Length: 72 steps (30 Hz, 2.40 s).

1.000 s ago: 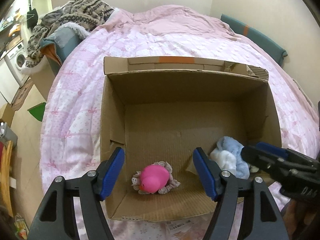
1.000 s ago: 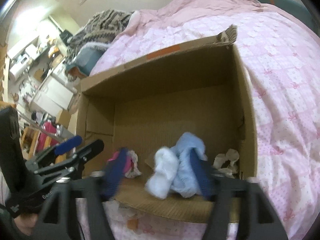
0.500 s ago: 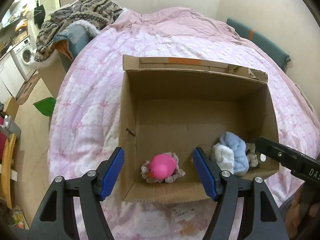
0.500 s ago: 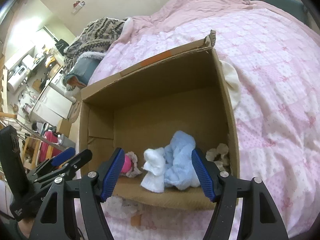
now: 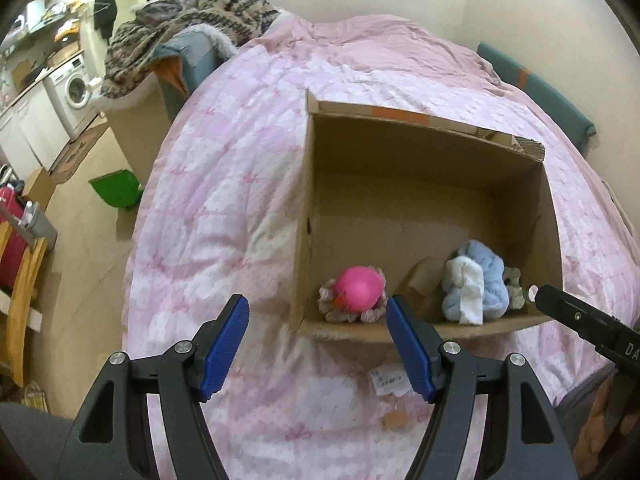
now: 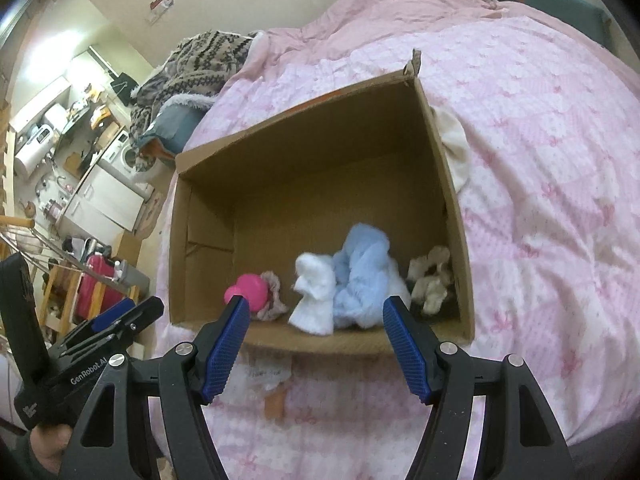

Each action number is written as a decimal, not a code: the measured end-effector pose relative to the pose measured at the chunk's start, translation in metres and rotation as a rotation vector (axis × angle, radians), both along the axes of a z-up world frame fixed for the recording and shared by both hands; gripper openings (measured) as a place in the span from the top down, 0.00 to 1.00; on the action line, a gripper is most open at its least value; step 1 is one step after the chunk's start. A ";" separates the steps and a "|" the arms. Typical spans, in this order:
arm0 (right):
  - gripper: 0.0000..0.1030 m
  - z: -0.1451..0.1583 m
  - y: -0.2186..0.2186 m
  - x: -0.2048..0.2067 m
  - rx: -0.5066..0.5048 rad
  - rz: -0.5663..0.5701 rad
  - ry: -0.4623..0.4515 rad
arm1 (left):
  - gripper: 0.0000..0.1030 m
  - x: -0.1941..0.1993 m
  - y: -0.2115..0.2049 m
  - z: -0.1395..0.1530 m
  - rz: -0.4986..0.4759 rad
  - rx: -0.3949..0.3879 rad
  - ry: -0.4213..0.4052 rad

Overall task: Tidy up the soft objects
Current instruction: 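Grasp the clear barcode-labelled plastic bag on the bed with the left gripper, then grasp the tan piece on the bed with the right gripper while the left holds the bag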

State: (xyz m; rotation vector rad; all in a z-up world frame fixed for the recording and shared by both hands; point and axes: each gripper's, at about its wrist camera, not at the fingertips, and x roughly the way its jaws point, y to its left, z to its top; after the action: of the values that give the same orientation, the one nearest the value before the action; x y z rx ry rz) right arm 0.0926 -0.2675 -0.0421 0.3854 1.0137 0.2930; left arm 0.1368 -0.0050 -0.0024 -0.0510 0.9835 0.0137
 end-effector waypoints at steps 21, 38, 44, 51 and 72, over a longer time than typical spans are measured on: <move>0.29 -0.029 0.021 -0.029 -0.042 0.030 0.130 | 0.34 -0.028 0.003 -0.039 0.039 -0.013 0.139; 0.29 -0.046 0.016 -0.023 -0.045 -0.003 0.204 | 0.34 0.011 -0.051 -0.109 -0.074 -0.146 0.339; 0.29 -0.051 0.010 -0.022 -0.023 -0.017 0.222 | 0.61 0.012 -0.064 -0.113 -0.135 -0.103 0.310; 0.29 -0.058 0.012 -0.018 0.023 -0.012 0.255 | 0.79 0.002 -0.068 -0.106 -0.176 -0.110 0.286; 0.45 -0.086 0.057 -0.015 0.152 0.177 0.382 | 0.80 -0.037 0.027 -0.057 0.059 -0.117 0.291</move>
State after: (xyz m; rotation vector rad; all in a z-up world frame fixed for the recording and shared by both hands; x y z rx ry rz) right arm 0.0777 -0.2101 -0.1277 0.5023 1.4088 0.4688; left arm 0.0999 0.0216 -0.0593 -0.1900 1.2731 0.0178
